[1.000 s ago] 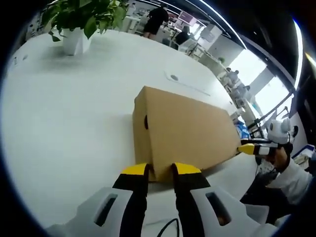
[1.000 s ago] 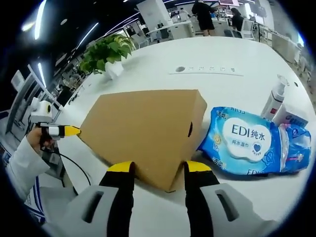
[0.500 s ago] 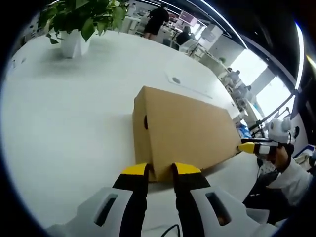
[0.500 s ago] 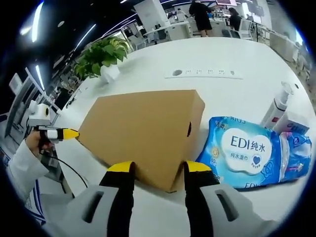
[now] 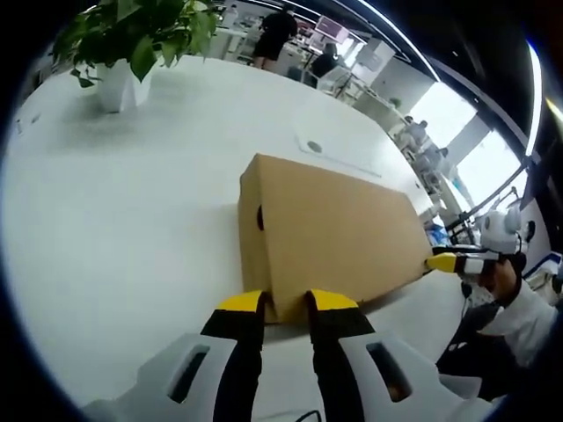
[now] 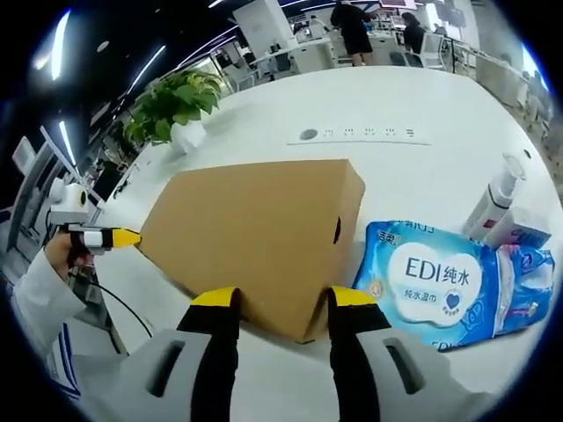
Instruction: Operate the shoe box by opening the lid, removing the specified soft item, and placing it in the target area until the item is outside and the box remains undamaged.
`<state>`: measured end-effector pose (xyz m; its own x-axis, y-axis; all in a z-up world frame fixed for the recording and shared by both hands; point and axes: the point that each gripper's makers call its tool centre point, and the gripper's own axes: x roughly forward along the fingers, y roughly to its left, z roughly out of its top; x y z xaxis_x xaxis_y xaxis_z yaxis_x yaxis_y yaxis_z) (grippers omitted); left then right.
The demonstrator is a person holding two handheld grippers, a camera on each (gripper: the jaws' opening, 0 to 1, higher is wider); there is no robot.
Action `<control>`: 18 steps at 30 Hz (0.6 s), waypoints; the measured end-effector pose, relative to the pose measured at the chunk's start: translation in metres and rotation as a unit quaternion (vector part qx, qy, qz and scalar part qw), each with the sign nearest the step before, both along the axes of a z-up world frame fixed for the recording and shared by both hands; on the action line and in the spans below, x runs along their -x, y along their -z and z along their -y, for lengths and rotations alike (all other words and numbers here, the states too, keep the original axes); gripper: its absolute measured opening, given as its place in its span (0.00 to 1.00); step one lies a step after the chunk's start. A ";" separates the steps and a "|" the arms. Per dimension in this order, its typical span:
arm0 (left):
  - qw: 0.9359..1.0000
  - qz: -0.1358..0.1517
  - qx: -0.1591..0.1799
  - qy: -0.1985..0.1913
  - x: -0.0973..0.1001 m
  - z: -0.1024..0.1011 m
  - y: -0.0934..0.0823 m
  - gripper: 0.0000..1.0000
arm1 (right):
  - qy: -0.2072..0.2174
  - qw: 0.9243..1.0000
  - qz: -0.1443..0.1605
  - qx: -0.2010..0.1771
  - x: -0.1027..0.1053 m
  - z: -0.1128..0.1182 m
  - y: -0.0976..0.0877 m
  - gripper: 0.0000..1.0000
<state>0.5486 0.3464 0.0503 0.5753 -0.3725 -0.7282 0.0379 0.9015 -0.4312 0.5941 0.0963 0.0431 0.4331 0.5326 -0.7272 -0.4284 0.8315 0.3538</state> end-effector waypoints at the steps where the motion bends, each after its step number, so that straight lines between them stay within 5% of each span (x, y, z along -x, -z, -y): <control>1: 1.000 0.000 -0.001 0.000 -0.001 0.000 0.000 0.18 | 0.001 1.000 0.001 0.001 -0.002 0.000 0.000 0.37; 18: 1.000 0.004 -0.005 0.005 -0.013 -0.002 0.001 0.18 | 0.004 1.000 0.002 0.001 -0.009 0.001 0.000 0.38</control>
<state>0.5617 0.3488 0.0489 0.5769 -0.3707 -0.7278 0.0502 0.9055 -0.4214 0.6034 0.0951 0.0428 0.4406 0.5271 -0.7267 -0.4226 0.8359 0.3501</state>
